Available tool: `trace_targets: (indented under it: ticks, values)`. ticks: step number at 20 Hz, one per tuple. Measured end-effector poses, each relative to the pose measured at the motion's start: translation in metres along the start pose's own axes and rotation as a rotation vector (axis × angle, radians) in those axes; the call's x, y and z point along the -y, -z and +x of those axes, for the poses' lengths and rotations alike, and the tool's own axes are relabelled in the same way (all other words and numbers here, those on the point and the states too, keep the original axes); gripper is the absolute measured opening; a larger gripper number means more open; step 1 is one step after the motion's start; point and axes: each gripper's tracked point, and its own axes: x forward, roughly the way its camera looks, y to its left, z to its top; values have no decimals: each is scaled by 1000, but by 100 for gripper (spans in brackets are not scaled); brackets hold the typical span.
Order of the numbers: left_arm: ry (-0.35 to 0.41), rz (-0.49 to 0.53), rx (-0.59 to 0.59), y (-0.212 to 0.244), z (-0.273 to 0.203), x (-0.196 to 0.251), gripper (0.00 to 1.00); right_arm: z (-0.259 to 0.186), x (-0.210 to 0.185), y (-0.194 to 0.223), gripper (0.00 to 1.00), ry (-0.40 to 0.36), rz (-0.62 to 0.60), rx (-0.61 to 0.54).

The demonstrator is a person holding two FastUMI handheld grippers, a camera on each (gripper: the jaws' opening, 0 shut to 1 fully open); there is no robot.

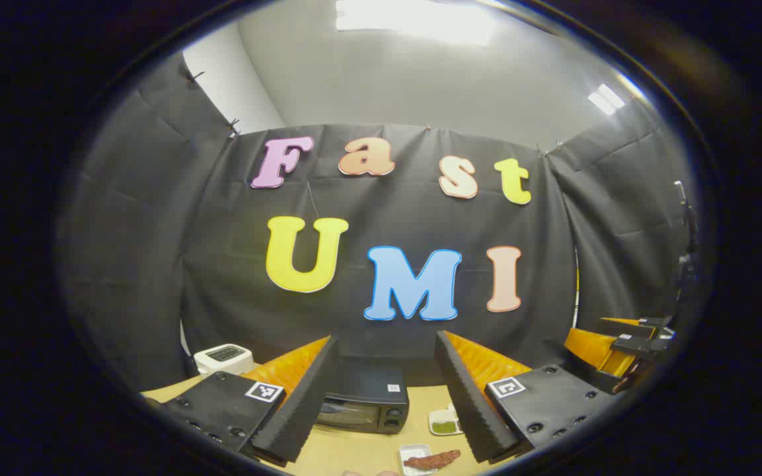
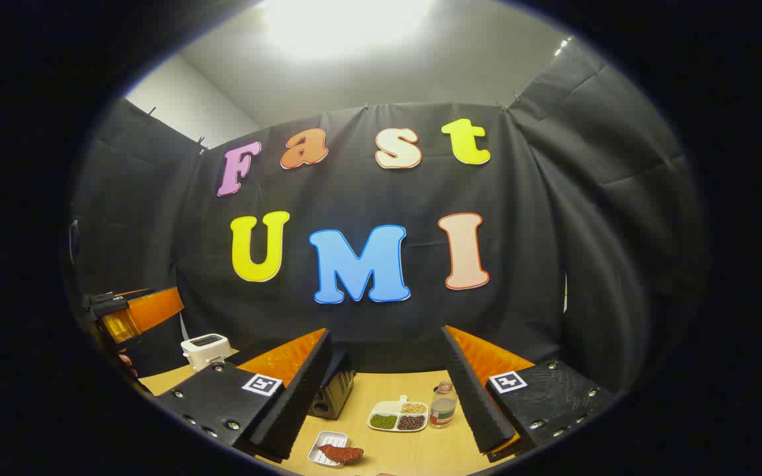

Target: Open the electric oven with the left hand, put the food in, and close the electric oven.

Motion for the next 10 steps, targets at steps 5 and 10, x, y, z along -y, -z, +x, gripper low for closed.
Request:
trace_targets:
  ticks: [5, 10]
  values:
    - [13, -18, 0, 1, 12, -20, 100, 3, -10, -3, 98, 25, 3, 14]
    - [64, -68, 3, 3, 37, -49, 97, 15, -32, -1, 98, 85, 15, 16]
